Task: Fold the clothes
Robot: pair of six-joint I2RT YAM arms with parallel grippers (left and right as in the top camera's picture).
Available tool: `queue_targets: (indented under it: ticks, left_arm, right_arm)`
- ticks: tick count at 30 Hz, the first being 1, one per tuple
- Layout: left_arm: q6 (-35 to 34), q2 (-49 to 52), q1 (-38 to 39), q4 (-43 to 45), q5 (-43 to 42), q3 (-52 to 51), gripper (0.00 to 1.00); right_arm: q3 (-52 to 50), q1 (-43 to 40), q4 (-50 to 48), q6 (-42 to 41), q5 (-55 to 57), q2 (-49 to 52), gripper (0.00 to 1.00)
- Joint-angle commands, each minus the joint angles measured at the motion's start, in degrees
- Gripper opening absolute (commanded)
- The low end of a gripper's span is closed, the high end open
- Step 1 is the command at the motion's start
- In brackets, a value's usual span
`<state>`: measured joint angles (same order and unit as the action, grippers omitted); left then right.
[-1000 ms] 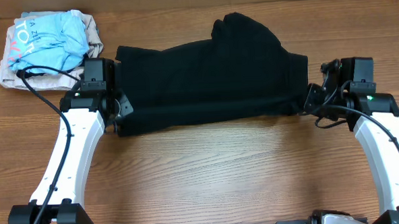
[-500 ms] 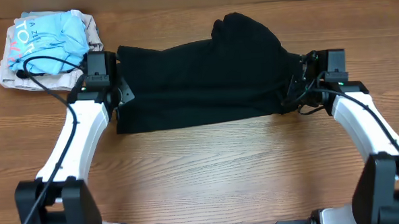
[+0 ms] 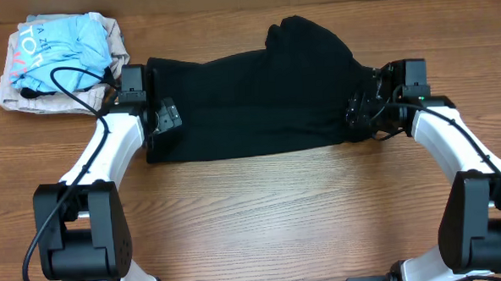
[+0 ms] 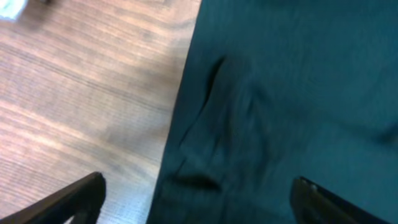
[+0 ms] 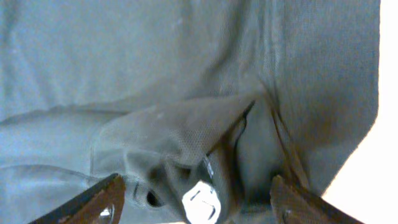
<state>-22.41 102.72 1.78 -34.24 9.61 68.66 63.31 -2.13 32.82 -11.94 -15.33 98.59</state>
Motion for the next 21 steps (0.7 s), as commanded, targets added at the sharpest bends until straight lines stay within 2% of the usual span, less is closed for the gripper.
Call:
queue_targets:
  ticks: [1,7,12,15,18,21]
  left_arm:
    - [0.6,-5.8,-0.3,-5.8,-2.3,6.9,1.00]
    - [0.6,-10.8,-0.3,-20.5,-5.2,14.7,1.00]
    - [1.2,-12.1,-0.3,-25.7,-5.2,15.2,1.00]
    - [1.9,-12.1,-0.3,-26.3,-5.2,14.6,1.00]
    - [2.4,-12.1,-0.3,-25.7,-5.2,14.3,1.00]
    - [3.0,-12.1,-0.3,-24.3,-5.2,14.3,1.00]
  right_arm:
    - [6.2,-0.2,4.6,0.4,-0.4,-2.1,0.80]
    - [7.6,-0.2,14.4,-0.1,6.0,-2.0,0.85]
    - [3.7,-0.2,15.0,-0.1,9.4,-0.6,0.84]
    - [0.5,-0.2,11.1,-0.3,9.3,-0.1,0.74]
    - [-2.6,-0.2,4.8,-0.3,9.3,-0.1,0.55]
    - [-5.4,-0.2,-0.6,-0.4,9.3,0.2,0.47]
